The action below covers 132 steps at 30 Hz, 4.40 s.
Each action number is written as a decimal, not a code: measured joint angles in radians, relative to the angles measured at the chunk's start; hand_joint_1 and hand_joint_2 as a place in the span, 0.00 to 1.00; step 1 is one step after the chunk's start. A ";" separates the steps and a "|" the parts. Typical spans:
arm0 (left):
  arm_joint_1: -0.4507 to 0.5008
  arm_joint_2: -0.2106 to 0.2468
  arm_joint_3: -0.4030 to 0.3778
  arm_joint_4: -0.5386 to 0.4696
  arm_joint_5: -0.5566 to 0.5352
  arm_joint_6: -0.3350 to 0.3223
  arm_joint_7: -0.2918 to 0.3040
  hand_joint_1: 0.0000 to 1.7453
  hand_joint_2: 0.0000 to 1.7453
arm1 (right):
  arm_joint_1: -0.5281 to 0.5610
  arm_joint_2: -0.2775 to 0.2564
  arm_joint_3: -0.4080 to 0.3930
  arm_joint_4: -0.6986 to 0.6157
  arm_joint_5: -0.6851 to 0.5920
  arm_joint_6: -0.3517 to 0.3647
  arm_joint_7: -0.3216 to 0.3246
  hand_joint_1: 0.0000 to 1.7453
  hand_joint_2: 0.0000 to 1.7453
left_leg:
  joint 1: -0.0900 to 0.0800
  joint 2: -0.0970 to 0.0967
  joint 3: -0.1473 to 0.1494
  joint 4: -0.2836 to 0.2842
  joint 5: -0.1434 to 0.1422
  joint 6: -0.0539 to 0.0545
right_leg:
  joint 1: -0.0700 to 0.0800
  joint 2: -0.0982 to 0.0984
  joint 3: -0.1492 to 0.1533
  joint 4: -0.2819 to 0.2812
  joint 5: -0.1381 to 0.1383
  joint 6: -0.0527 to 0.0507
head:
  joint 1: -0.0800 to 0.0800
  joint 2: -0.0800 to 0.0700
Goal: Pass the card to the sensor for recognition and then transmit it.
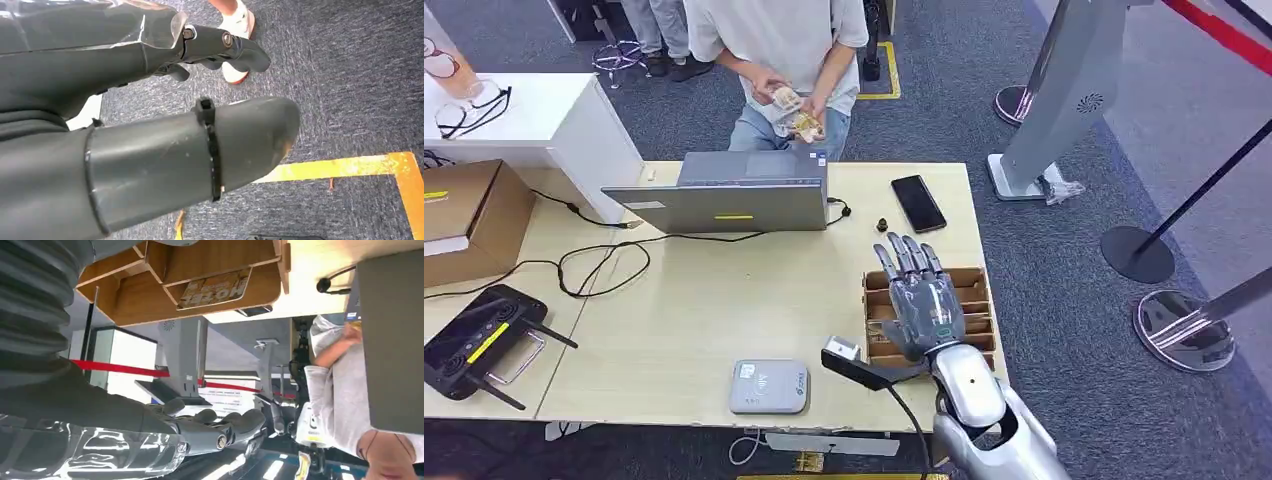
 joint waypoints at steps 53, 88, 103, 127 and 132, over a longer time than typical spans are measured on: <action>-0.001 0.000 0.000 0.000 -0.028 -0.009 0.003 0.00 0.00 | 0.035 0.027 -0.059 0.031 0.031 0.016 0.016 0.34 1.00 | 0.000 0.000 0.000 0.000 0.000 0.000 | 0.000 0.000 0.000 0.000 0.000 0.000 | 0.000 0.000; -0.001 0.000 0.000 0.000 -0.040 -0.018 0.014 0.00 0.00 | -0.026 0.076 -0.060 0.134 0.033 0.030 0.013 0.96 1.00 | 0.000 0.000 0.000 0.000 0.000 0.000 | 0.000 0.000 0.000 0.000 0.000 0.000 | 0.000 0.000; -0.001 0.000 0.000 0.000 -0.038 -0.016 0.012 0.00 0.00 | -0.036 0.084 -0.060 0.153 0.024 0.009 -0.007 1.00 1.00 | 0.000 0.000 0.000 0.000 0.000 0.000 | 0.000 0.000 0.000 0.000 0.000 0.000 | 0.000 0.000; -0.001 0.000 0.002 0.000 -0.031 -0.011 0.005 0.00 0.00 | -0.018 0.084 -0.060 0.059 0.031 -0.039 -0.040 1.00 1.00 | 0.000 0.000 0.000 0.000 0.000 0.000 | 0.000 0.000 0.000 0.000 0.000 0.000 | 0.000 0.000; -0.001 0.000 0.005 0.000 -0.030 -0.009 0.002 0.00 0.00 | -0.009 0.084 -0.060 0.021 0.032 -0.042 -0.046 1.00 1.00 | 0.000 0.000 0.000 0.000 0.000 0.000 | 0.000 0.000 0.000 0.000 0.000 0.000 | 0.000 0.000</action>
